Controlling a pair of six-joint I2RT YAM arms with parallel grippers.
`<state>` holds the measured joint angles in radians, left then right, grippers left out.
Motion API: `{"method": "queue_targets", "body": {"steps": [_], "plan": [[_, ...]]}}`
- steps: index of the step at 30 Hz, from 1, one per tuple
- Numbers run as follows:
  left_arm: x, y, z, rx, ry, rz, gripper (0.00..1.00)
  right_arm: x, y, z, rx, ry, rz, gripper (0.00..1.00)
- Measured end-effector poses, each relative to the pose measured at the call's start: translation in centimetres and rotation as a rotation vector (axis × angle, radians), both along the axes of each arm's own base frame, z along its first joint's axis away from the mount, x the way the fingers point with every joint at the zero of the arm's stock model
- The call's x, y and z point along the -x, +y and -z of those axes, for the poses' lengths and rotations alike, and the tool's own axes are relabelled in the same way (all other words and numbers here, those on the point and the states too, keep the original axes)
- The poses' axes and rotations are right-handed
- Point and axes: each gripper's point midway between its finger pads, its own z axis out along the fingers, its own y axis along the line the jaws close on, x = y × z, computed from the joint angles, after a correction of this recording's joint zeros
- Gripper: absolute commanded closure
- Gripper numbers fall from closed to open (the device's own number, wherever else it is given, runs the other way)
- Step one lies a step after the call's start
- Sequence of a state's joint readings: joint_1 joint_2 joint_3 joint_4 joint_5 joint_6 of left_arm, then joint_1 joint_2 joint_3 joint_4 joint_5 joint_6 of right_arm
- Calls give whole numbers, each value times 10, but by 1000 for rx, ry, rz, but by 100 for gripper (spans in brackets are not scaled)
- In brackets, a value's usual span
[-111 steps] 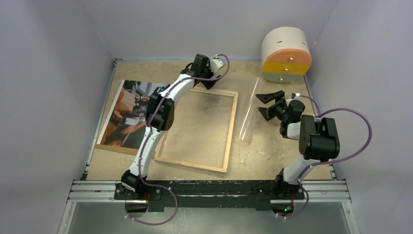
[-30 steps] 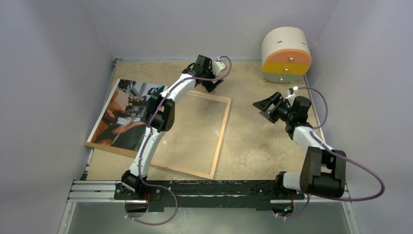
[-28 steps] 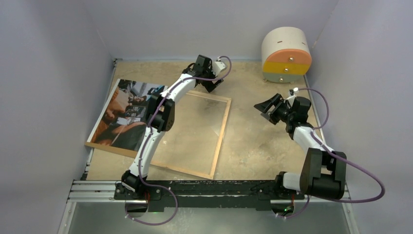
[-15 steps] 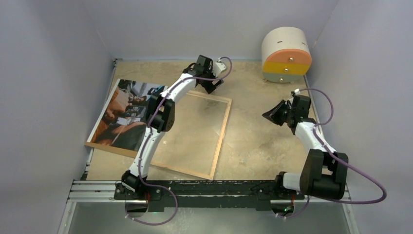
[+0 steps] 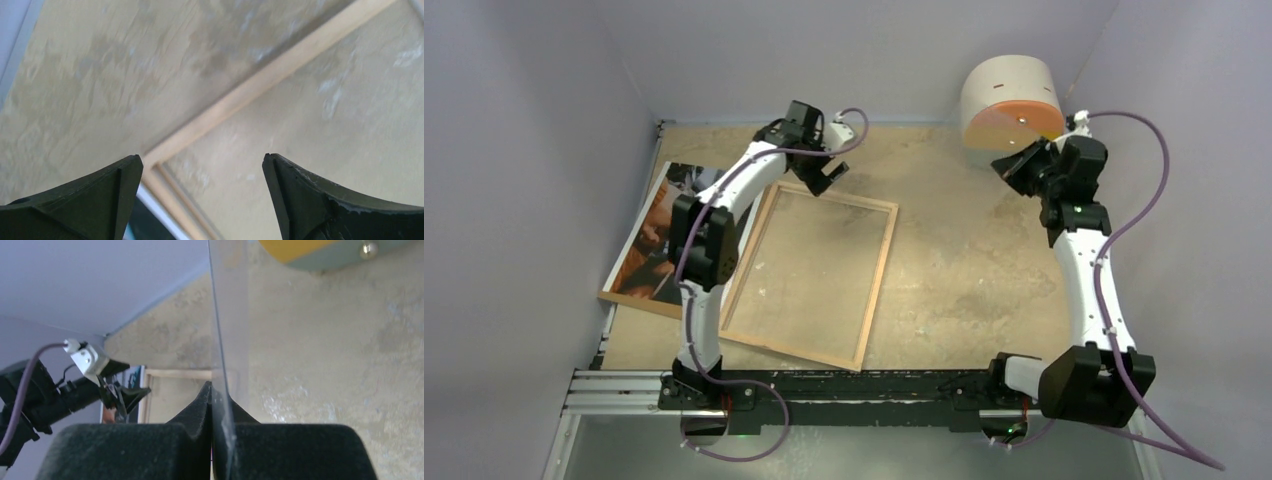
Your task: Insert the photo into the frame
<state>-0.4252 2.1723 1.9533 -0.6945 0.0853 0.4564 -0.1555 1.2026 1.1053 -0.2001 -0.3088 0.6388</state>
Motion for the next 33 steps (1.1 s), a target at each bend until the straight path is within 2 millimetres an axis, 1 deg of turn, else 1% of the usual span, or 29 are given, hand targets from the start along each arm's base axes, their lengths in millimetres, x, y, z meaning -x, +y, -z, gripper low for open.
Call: {"method": "queue_targets", "body": {"steps": [1,3,5,7,9,11,13,15,18,20,25,28,31,33], "plan": [[3,11,-6,0,2,-17,0,-3,-1,-15,5,-31,1,100],[10,43,-14,-4,12,-68,0,-7,0,-42,9,-86,-4,100],[16,77,-17,-11,29,-127,0,-9,5,-66,10,-136,-16,100],[28,114,-12,-20,58,-188,3,-8,14,-85,2,-175,-47,100],[47,146,-1,-36,109,-237,5,-4,28,-104,-16,-206,-92,100],[72,165,13,-55,166,-259,8,-1,40,-117,-38,-229,-132,100],[97,168,28,-64,220,-256,12,4,54,-126,-66,-241,-175,100],[121,164,44,-68,282,-237,14,8,65,-129,-94,-240,-212,100],[139,157,59,-61,345,-235,19,13,75,-130,-125,-231,-249,100],[140,156,62,-52,354,-253,21,18,78,-132,-141,-231,-269,100],[128,155,62,-25,316,-305,24,35,87,-140,-172,-266,-317,100],[127,154,72,-22,334,-319,29,43,93,-144,-198,-298,-357,100],[129,153,88,-24,374,-334,34,45,99,-138,-227,-303,-397,100],[132,154,96,-28,389,-337,41,45,102,-128,-249,-278,-414,100]]}}
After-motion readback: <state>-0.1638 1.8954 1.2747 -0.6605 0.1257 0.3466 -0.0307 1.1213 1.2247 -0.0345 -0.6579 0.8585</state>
